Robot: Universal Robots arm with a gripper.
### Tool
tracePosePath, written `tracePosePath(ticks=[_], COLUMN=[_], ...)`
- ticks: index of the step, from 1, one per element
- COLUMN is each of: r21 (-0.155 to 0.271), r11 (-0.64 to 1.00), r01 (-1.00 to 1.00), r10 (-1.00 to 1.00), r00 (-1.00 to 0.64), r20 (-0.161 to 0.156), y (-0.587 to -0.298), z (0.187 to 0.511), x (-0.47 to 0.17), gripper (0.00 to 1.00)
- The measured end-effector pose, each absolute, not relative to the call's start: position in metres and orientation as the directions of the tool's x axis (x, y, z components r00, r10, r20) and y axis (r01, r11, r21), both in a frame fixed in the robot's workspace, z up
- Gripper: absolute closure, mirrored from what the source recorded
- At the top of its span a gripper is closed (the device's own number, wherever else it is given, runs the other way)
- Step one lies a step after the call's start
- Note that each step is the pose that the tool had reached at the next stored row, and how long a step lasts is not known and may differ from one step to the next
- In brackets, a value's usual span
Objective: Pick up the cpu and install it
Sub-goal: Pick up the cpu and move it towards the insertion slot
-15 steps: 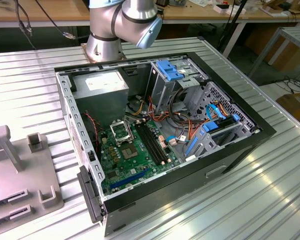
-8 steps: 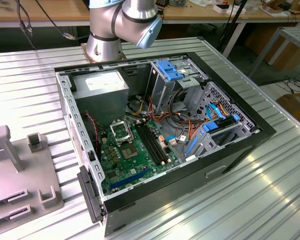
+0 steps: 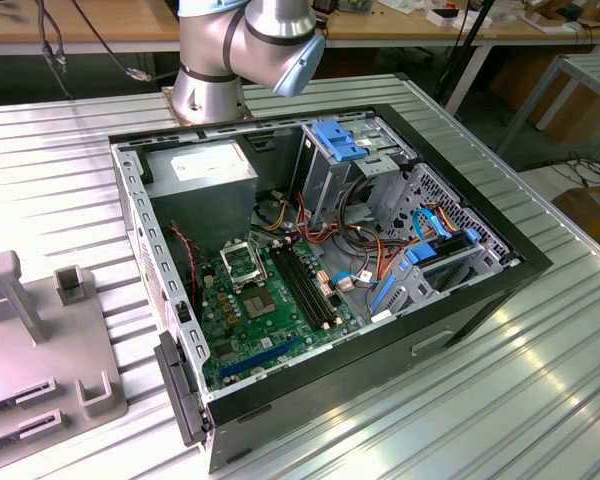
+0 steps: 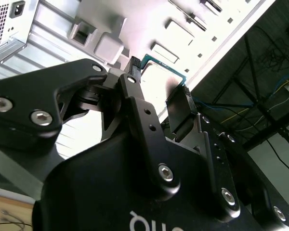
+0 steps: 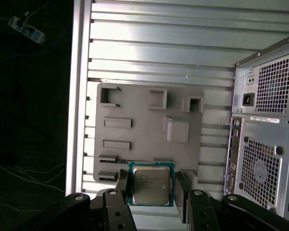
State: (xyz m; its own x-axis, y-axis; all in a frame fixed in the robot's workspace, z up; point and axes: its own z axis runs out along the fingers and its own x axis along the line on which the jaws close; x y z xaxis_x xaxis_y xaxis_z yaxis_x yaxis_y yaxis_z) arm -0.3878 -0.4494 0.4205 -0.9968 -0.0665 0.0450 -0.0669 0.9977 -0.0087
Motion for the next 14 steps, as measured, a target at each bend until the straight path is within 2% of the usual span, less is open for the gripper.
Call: tracePosePath(ticks=[14], r21=[-0.009], r11=[0.998], r01=[-0.067], r10=[-0.066], r00=[-0.997], r20=[0.045], y=[-0.449], z=[0.419], x=[-0.341], gripper=[0.53])
